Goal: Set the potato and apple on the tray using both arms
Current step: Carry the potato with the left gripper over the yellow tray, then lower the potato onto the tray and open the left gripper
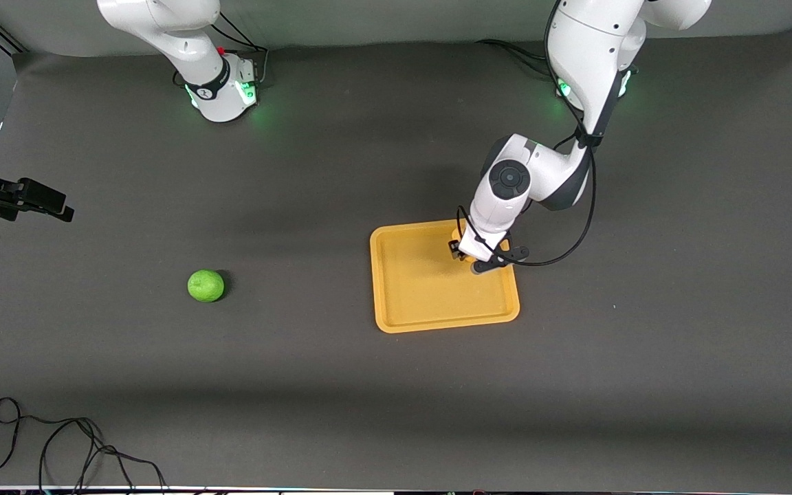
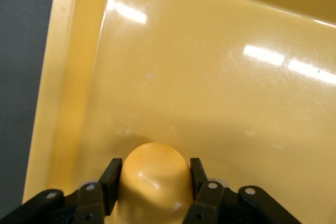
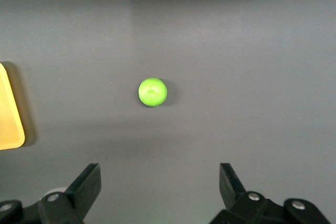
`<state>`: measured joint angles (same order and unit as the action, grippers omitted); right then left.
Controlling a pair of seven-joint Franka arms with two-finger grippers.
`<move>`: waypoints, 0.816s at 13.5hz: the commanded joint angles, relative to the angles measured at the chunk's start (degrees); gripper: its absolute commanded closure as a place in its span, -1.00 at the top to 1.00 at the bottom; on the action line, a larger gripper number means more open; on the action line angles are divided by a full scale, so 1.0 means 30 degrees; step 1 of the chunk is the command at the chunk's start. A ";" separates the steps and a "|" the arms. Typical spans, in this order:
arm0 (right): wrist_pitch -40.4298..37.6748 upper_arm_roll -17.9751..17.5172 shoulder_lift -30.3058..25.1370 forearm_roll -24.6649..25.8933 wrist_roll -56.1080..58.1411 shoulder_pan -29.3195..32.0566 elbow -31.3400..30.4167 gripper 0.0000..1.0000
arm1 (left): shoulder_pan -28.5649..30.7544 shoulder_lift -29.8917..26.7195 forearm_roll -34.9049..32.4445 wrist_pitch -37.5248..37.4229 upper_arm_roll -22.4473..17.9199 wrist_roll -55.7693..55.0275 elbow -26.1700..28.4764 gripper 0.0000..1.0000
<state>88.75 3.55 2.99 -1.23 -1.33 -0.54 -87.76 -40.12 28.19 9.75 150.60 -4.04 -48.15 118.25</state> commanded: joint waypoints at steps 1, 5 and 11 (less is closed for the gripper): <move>-0.0287 0.0048 -0.0205 0.0089 0.0443 0.0123 0.0134 1.00 | 0.0014 0.0358 0.0149 -0.0217 -0.0060 -0.0238 -0.0743 -0.34; -0.0288 0.0195 -0.0205 0.0118 0.0385 0.0064 0.0134 1.00 | 0.0600 0.0357 0.0032 -0.0248 -0.0148 0.0172 -0.0861 -0.34; -0.0288 0.0224 -0.0176 0.0089 0.0384 0.0093 0.0134 1.00 | 0.0894 0.0387 -0.0144 -0.0161 -0.0119 0.0231 -0.0890 -0.34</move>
<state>88.73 4.19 2.99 -1.23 -1.33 -0.52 -87.69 -37.47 28.75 9.63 150.52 -4.49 -47.90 116.59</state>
